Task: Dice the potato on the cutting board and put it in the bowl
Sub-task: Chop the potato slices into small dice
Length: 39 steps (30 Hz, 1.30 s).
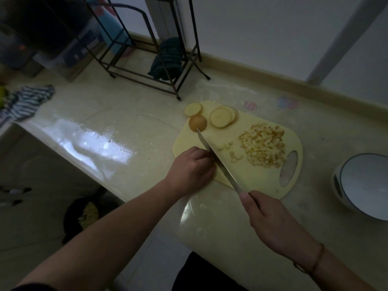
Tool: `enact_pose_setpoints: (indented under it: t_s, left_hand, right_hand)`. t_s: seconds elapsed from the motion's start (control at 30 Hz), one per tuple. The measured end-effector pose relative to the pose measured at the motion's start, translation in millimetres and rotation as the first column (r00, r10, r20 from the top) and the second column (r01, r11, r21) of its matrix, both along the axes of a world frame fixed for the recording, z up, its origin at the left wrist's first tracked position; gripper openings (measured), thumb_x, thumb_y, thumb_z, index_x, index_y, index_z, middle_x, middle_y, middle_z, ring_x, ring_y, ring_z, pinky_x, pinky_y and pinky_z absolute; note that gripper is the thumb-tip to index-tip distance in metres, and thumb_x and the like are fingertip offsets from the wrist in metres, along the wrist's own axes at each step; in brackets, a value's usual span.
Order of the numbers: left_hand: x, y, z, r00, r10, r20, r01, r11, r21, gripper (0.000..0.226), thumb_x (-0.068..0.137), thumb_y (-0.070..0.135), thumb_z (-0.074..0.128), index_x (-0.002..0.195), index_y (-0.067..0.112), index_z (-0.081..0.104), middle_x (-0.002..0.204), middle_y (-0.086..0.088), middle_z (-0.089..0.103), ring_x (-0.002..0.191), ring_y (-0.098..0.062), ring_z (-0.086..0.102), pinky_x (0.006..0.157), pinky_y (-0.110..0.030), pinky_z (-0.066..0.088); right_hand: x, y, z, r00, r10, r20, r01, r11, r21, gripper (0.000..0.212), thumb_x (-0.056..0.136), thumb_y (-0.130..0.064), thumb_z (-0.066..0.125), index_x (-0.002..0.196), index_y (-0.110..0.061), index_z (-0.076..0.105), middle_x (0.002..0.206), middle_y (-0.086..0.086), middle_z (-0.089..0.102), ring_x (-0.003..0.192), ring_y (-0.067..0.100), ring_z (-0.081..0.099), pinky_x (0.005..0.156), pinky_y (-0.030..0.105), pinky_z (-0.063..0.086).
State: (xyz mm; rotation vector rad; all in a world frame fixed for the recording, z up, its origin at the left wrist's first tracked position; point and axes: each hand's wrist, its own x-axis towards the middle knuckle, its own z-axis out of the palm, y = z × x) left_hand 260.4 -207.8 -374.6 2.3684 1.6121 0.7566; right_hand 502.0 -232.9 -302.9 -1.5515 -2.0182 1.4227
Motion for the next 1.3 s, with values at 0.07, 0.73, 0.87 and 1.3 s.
enact_pose_setpoints:
  t_s: [0.07,0.73,0.87,1.3]
  left_hand:
    - [1,1,-1,1.000,-0.011,0.003,0.011,1.000,0.005,0.020,0.090,0.019,0.063,0.090,0.006,0.077,0.094,-0.010,0.071,0.078,-0.030,0.064,0.069,-0.034,0.053]
    - [4,2,0,0.999,-0.021,0.043,0.021,1.000,-0.009,0.024,0.091,0.018,0.059,0.082,0.004,0.076,0.076,-0.010,0.065,0.070,-0.030,0.064,0.057,-0.036,0.054]
    - [3,2,-1,0.998,0.015,0.061,-0.014,1.000,-0.027,0.024,0.092,0.020,0.060,0.080,0.004,0.075,0.078,-0.010,0.064,0.071,-0.029,0.064,0.058,-0.036,0.054]
    - [-10,-12,0,0.996,0.067,0.062,-0.068,0.998,0.015,0.015,0.087,0.018,0.067,0.082,0.004,0.073,0.093,-0.009,0.068,0.078,-0.027,0.063,0.064,-0.037,0.054]
  right_hand:
    - [1,0,-1,1.000,0.006,0.001,-0.006,1.000,0.004,0.053,0.087,-0.060,0.029,0.067,-0.015,0.048,0.058,0.001,0.056,0.061,0.009,0.054,0.061,0.023,0.040]
    - [-1,21,-9,0.998,0.053,0.034,-0.052,0.998,-0.035,0.051,0.096,-0.052,0.030,0.069,-0.014,0.050,0.058,-0.004,0.051,0.052,0.006,0.048,0.057,0.029,0.039]
    - [4,22,-5,1.000,-0.007,0.013,0.008,0.995,-0.101,0.060,0.088,-0.061,0.028,0.073,-0.007,0.049,0.057,-0.002,0.047,0.043,0.004,0.041,0.049,0.024,0.030]
    - [-9,9,3,0.998,0.012,-0.056,-0.015,0.997,-0.071,0.053,0.084,-0.063,0.029,0.065,-0.016,0.045,0.054,-0.001,0.049,0.047,0.006,0.044,0.053,0.025,0.035]
